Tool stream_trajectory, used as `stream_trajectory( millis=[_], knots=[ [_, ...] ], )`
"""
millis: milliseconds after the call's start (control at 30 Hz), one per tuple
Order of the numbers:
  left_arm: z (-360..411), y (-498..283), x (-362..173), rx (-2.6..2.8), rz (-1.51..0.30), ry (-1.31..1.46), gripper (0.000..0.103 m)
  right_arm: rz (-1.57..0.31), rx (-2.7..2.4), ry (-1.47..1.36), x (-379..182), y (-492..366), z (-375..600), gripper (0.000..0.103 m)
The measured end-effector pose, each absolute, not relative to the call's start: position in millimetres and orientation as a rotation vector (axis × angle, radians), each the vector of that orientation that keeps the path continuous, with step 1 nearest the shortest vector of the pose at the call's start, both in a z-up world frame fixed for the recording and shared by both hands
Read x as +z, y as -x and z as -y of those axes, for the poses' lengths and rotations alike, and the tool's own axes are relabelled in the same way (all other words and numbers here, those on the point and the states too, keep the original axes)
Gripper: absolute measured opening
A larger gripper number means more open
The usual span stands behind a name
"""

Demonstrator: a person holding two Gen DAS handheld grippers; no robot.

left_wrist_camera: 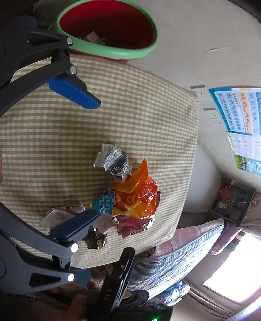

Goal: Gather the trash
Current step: 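Move both tools back over the remaining pile on the table, then grasp the silver crumpled wrapper with the left tool while the right tool grasps the pink snack bag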

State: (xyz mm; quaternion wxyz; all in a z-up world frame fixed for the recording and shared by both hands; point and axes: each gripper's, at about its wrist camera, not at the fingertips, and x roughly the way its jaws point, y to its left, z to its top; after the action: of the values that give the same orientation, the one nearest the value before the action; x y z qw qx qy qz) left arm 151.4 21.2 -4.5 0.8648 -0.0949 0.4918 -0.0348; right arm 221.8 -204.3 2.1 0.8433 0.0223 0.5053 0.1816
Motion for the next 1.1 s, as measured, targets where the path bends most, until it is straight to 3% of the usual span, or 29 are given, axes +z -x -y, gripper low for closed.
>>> stream_trajectory(
  millis=[300, 600, 767, 933, 1100],
  knots=[
    [-19.0, -181.8, -29.2, -0.083, -1.086, 0.174, 0.097, -1.123, 0.373, -0.044, -27.6, -253.1, 204.4, 0.091],
    [-21.2, -204.0, -60.0, -0.087, -1.156, 0.178, 0.087, -1.175, 0.391, -0.032, -54.3, -279.8, 194.4, 0.086],
    [-22.9, -211.4, -75.9, -0.112, -1.193, 0.211, 0.071, -1.214, 0.415, -0.041, -68.3, -288.4, 190.9, 0.073],
    [-25.5, -216.8, -81.2, -0.131, -1.204, 0.241, 0.035, -1.198, 0.423, -0.064, -67.8, -291.8, 193.8, 0.066],
    [-27.6, -216.4, -74.3, -0.138, -1.184, 0.258, 0.031, -1.191, 0.403, -0.068, -65.3, -293.6, 197.7, 0.064]
  ],
)
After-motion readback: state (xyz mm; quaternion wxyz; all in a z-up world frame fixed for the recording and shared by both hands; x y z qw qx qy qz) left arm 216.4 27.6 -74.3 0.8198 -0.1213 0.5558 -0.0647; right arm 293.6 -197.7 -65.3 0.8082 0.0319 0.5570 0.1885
